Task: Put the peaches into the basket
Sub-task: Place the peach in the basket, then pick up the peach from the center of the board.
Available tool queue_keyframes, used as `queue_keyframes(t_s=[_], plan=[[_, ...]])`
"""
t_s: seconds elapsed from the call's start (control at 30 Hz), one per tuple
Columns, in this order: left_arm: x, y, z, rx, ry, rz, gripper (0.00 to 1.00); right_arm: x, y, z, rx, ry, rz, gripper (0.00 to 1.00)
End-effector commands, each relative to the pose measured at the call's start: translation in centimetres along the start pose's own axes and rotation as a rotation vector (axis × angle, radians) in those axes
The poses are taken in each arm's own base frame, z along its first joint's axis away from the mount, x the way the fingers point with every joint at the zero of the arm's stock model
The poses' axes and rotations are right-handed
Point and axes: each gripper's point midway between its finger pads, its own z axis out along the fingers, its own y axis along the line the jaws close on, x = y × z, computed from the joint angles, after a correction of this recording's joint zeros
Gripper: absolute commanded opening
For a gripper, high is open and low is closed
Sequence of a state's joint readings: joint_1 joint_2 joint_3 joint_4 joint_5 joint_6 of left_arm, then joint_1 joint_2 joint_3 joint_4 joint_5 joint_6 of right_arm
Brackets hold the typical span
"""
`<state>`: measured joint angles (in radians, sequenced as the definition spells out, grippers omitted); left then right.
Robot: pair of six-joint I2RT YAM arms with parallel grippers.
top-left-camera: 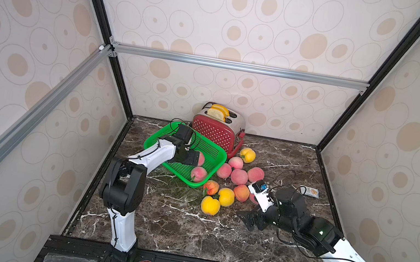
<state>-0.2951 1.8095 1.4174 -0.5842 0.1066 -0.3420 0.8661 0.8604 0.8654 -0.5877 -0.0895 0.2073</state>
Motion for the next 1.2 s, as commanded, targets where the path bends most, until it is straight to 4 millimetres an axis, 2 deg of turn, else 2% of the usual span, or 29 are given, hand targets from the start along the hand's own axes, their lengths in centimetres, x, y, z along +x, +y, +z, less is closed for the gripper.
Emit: queue_keyframes(t_s=[0.0, 0.13, 0.27, 0.37, 0.47, 0.57, 0.7, 0.97, 1.17], plan=[[-0.6, -0.8, -4.7, 0.005, -0.078, 0.057, 0.98, 1.3, -0.8, 0.0, 0.03, 0.036, 0.005, 1.0], [1.9, -2.2, -7.7, 0.002, -0.089, 0.114, 0.99, 2.0, -2.3, 0.1, 0.077, 0.074, 0.03, 1.0], [4.3, -3.9, -10.0, 0.055, -0.111, 0.136, 0.99, 2.5, -3.1, 0.3, 0.072, 0.091, 0.063, 1.0], [6.2, -5.3, -11.5, 0.069, -0.123, 0.174, 0.99, 3.0, -4.1, 0.4, 0.111, 0.108, 0.082, 1.0], [8.3, -7.3, -12.2, 0.086, -0.128, 0.222, 0.99, 3.9, -6.1, 0.2, 0.177, 0.133, 0.14, 1.0], [10.2, -8.8, -12.2, 0.09, -0.127, 0.248, 0.99, 4.9, -8.0, 0.4, 0.198, 0.137, 0.238, 1.0], [11.7, -10.3, -10.9, 0.133, -0.13, 0.253, 0.99, 5.9, -9.0, 0.8, 0.19, 0.138, 0.318, 1.0], [13.9, -12.5, -8.3, 0.17, -0.077, 0.275, 0.99, 7.2, -9.2, 1.2, 0.207, 0.153, 0.336, 1.0], [15.3, -14.2, -6.4, 0.21, -0.033, 0.283, 0.99, 8.0, -8.7, 2.4, 0.159, 0.163, 0.339, 1.0]])
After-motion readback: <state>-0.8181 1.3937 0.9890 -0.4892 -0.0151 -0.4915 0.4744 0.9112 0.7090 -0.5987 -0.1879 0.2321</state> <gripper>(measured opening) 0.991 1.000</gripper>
